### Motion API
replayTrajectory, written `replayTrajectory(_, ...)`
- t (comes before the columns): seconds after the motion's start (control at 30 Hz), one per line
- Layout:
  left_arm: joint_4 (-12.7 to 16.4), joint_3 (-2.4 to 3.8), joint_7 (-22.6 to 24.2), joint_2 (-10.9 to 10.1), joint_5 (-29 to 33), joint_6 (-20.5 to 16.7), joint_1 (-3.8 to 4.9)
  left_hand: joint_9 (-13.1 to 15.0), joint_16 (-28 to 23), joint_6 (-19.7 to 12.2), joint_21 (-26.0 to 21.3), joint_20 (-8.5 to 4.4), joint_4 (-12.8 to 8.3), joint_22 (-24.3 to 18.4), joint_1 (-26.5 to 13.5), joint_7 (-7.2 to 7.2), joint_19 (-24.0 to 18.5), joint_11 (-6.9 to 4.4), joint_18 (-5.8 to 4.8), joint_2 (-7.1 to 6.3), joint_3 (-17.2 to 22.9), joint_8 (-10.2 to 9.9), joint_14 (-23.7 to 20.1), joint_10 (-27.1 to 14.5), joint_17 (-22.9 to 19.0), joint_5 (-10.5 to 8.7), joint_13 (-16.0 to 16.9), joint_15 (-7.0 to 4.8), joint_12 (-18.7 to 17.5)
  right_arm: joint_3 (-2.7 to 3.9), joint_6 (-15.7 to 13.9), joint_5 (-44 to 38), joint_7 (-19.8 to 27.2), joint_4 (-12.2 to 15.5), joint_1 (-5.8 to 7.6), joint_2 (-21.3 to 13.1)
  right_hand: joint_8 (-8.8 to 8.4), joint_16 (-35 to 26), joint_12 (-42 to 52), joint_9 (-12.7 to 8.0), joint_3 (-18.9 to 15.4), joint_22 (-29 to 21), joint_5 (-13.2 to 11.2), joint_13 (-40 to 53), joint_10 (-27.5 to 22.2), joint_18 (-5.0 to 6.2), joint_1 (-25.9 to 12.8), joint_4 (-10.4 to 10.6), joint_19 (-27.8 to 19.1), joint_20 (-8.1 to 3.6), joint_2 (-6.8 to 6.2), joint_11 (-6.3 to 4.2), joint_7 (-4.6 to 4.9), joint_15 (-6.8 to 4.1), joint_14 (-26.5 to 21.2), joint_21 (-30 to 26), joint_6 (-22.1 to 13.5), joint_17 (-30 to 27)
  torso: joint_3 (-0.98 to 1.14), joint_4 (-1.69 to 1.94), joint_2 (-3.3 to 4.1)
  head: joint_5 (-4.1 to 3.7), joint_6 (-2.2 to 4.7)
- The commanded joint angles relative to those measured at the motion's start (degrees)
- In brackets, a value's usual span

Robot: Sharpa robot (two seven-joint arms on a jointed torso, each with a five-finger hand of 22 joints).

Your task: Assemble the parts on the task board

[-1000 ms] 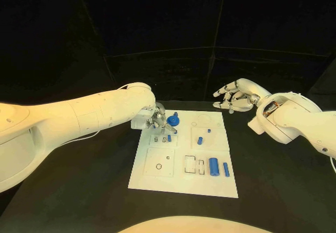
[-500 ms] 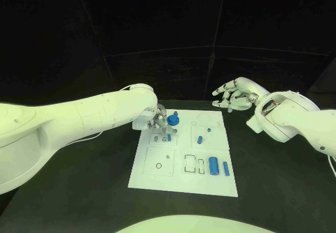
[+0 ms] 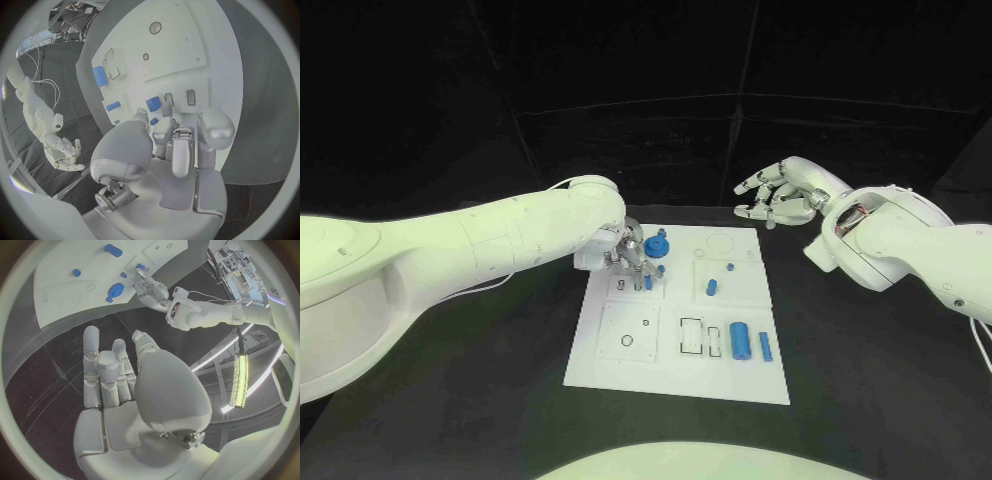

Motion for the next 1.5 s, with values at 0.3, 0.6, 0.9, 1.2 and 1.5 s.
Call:
replayTrajectory(0.3,0.1,0.03,0.7,0.3,-0.3,1.4,0.00,0.3,0.2,-0.5,-0.2,0.27,-0.6,0.0,1.7,0.04,-0.4,-0.03,0.26,0.32,-0.4,0.5,6.1,-0.4,15.1,-0.33,-0.2,0.31,-0.5,0.06,-0.3,-0.2,-0.1,-0.5,0.13,0.4,0.33,-1.2,-0.4,0.0,0.1,-0.2,0.3,-0.3,-0.1,0.31,0.0,0.5,0.3,0.00,-0.70,-0.01,0.00,-0.02,-0.6,-0.6,-0.5,-0.9,0.02,0.03,0.01,-0.23,-0.10)
replayTrajectory(0.6,0.1,0.04,1.0,0.5,-0.2,1.7,-0.02,0.7,0.2,-0.7,-0.3,0.35,-1.4,0.0,3.2,0.09,-0.5,0.02,0.27,1.69,0.1,0.7,6.1,-0.4,15.1,-0.32,-0.3,0.36,-0.4,0.05,0.0,-0.2,-0.4,-0.8,0.13,0.6,0.35,-1.4,-0.4,0.0,0.1,-0.3,0.4,-0.3,-0.2,0.30,0.0,0.5,0.3,0.01,-0.72,0.00,0.01,0.00,-0.6,-0.7,-0.5,-1.1,0.01,-0.01,0.02,-0.16,-0.14)
replayTrajectory(0.9,0.0,0.04,1.3,0.5,0.1,2.0,-0.03,1.2,0.2,-1.4,-0.4,0.40,-5.5,0.1,9.0,0.02,-0.5,-0.01,0.34,5.15,3.9,1.0,6.1,-0.6,15.1,-0.31,-0.4,0.29,-0.5,0.05,0.3,-0.2,-0.5,-1.2,0.13,0.8,0.37,-1.8,-0.4,-0.1,0.1,-0.4,0.4,-0.5,-0.2,0.30,0.1,0.6,0.3,0.03,-0.74,0.02,0.04,0.02,-0.7,-0.8,-0.7,-1.5,0.02,-0.02,0.03,-0.18,-0.10)
replayTrajectory(1.2,-0.3,0.04,1.5,0.6,2.6,1.8,-0.03,1.1,0.1,-2.7,-0.7,0.22,-11.6,0.0,15.4,-0.30,-0.7,-0.42,0.42,7.31,10.7,0.1,6.0,-1.1,15.0,-0.22,-1.0,0.04,-1.1,0.05,0.4,-0.2,-0.7,-1.5,0.13,1.0,0.38,-1.9,-0.4,-0.1,0.1,-0.4,0.4,-0.5,-0.2,0.29,0.1,0.6,0.2,0.03,-0.73,0.02,0.04,0.03,-0.8,-0.9,-0.7,-1.6,0.02,-0.02,0.04,-0.23,-0.12)
replayTrajectory(1.5,0.3,0.04,1.6,-0.3,5.4,0.3,-0.03,1.3,0.1,-3.1,-1.0,0.47,-16.0,0.0,13.9,0.31,-0.7,0.10,0.37,6.24,20.2,-0.1,6.0,-1.5,14.9,-0.29,-1.6,0.49,-1.7,0.05,1.0,-0.2,-1.0,-2.0,0.13,1.3,0.42,-2.4,-0.4,0.0,0.2,-0.5,0.4,-0.6,-0.3,0.29,0.1,0.6,0.2,0.05,-0.73,0.05,0.06,0.05,-0.9,-1.1,-0.8,-2.0,0.04,0.17,0.05,-0.30,-0.16)
